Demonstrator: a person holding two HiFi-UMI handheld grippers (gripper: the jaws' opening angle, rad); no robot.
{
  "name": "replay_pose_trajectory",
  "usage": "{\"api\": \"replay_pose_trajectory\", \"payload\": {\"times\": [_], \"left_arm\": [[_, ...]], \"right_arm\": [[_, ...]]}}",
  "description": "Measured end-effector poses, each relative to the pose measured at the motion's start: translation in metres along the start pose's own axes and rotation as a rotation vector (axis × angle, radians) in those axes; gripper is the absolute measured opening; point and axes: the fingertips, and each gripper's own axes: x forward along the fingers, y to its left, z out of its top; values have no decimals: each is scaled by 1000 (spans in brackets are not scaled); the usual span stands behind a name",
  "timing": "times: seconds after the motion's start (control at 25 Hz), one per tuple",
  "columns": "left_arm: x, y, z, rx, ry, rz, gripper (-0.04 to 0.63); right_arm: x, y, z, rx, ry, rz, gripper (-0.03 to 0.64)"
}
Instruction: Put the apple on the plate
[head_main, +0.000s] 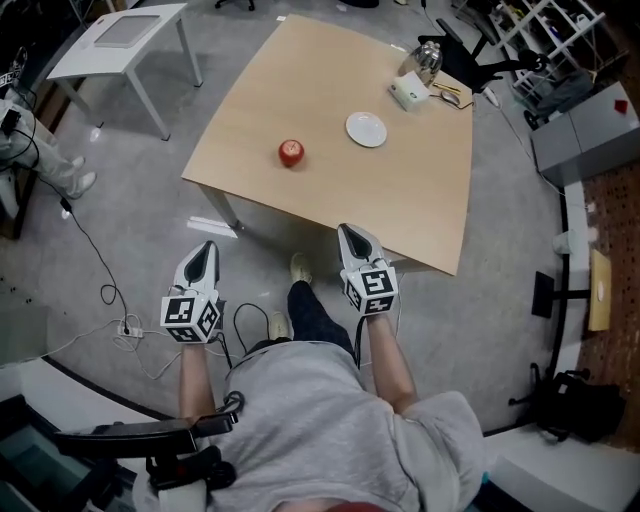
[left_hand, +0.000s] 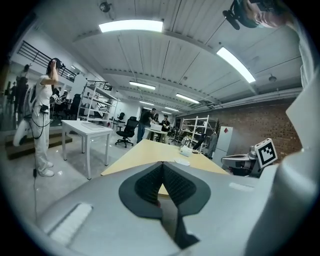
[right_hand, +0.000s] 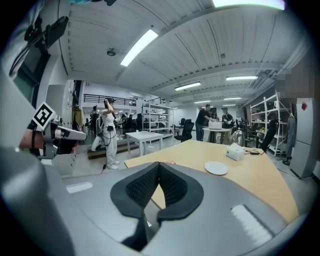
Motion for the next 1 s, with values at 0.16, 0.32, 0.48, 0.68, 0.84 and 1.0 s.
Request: {"api": "replay_pose_trajectory", "payload": {"times": [0.16, 0.32, 0.48, 0.68, 0.84, 1.0], "left_arm": [[28, 6, -5, -14, 35, 20, 20], [58, 13, -14, -40, 66, 43, 20], [79, 28, -24, -80, 93, 84, 20], [89, 44, -42, -120, 141, 146, 20], [98, 49, -59, -141, 185, 172, 20], [105, 51, -68, -150, 207, 184, 20]], "right_arm": [[44, -16, 1, -27, 16, 39, 8], [91, -31, 0, -42, 35, 78, 8], [134, -39, -9, -40, 62, 112, 14], [185, -43, -22, -45, 103, 163, 32], [220, -48, -34, -45, 109, 189, 54], [249, -52, -44, -46, 114, 193, 102]]}}
